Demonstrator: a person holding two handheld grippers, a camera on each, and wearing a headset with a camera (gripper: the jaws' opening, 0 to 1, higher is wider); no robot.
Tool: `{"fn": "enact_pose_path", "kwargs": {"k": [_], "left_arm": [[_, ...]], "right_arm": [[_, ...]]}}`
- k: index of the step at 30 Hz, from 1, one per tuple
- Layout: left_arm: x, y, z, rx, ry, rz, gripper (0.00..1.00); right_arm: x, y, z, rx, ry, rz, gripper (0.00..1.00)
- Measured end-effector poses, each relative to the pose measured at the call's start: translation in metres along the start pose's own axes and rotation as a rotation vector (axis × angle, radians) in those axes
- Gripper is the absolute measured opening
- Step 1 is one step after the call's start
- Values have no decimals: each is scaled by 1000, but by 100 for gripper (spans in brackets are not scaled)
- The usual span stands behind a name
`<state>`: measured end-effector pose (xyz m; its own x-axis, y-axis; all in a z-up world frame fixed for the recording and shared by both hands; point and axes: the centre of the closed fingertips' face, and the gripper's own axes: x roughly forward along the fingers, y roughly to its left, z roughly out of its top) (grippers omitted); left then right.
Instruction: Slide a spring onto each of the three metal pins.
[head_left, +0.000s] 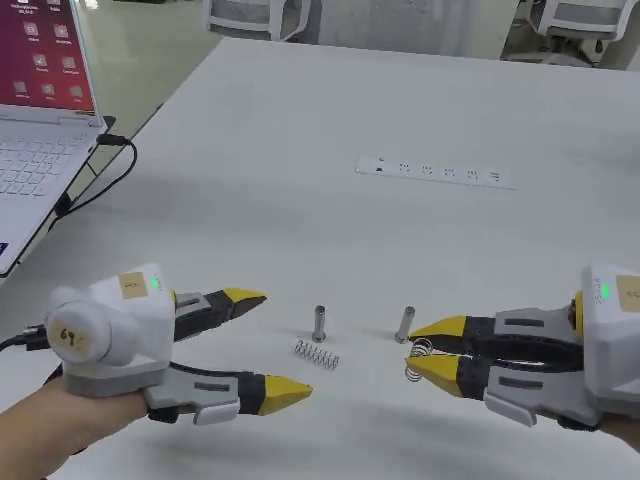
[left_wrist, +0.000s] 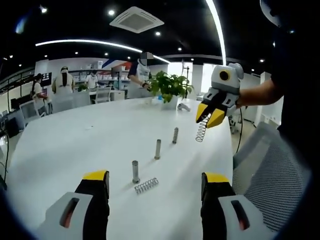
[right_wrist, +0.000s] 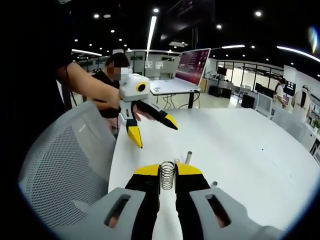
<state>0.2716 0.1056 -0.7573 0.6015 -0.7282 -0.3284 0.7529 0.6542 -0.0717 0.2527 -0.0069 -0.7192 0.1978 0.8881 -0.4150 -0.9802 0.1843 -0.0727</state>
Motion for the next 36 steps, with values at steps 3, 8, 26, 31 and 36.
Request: {"fn": "enact_pose_path", "kwargs": {"k": [3, 8, 26, 31, 36], "left_arm": [[-5, 7, 0, -14, -17, 32, 78], [-11, 15, -2, -40, -33, 64, 89], [-19, 16, -9, -78, -44, 93, 98], [-21, 16, -13, -85, -36, 99, 98], [-21, 15, -15, -93, -31, 102, 98]], "right_arm": [[0, -3, -3, 10, 2, -13, 8], [-1, -8, -10, 23, 13, -39, 8], [-1, -43, -27, 69, 61, -155, 8], [1, -60, -21, 106, 44, -194, 8], [4, -75, -17, 144, 21, -233, 8]]}}
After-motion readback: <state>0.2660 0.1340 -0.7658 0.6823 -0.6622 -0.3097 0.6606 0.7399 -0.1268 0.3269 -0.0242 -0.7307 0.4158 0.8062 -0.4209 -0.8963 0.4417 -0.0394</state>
